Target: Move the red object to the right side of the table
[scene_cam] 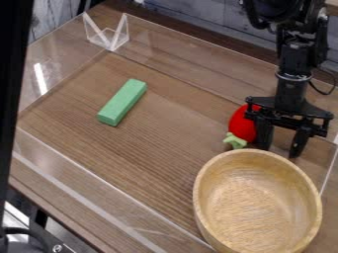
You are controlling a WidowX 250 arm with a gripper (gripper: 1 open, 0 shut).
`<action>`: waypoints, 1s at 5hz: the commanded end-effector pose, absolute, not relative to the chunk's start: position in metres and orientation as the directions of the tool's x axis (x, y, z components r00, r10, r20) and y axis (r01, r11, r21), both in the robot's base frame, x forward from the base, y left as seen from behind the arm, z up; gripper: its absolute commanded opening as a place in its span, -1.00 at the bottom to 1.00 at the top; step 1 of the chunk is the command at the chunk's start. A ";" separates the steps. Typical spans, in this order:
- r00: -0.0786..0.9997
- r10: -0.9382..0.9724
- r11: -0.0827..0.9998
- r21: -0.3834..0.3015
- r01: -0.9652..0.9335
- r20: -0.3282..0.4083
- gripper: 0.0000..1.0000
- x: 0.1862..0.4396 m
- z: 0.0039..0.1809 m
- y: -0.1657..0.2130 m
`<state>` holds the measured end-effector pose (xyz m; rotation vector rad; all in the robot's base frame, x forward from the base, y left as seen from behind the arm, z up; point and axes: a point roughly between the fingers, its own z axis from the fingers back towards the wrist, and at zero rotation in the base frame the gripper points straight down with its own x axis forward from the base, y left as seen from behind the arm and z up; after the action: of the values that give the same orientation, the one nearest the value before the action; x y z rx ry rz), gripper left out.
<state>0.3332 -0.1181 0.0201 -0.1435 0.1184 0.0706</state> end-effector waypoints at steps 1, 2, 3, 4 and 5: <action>0.995 0.052 0.987 -0.144 -0.064 -0.086 -1.00 0.340 0.030 -0.120; 0.995 0.054 0.988 -0.141 -0.065 -0.086 -1.00 0.341 0.030 -0.120; 0.995 0.053 0.988 -0.138 -0.065 -0.089 1.00 0.341 0.031 -0.120; 0.994 0.053 0.989 -0.135 -0.065 -0.091 1.00 0.340 0.032 -0.120; 0.994 0.055 0.989 -0.130 -0.066 -0.091 -1.00 0.341 0.032 -0.120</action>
<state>0.3338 -0.1155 0.0190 -0.1214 0.1330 0.0728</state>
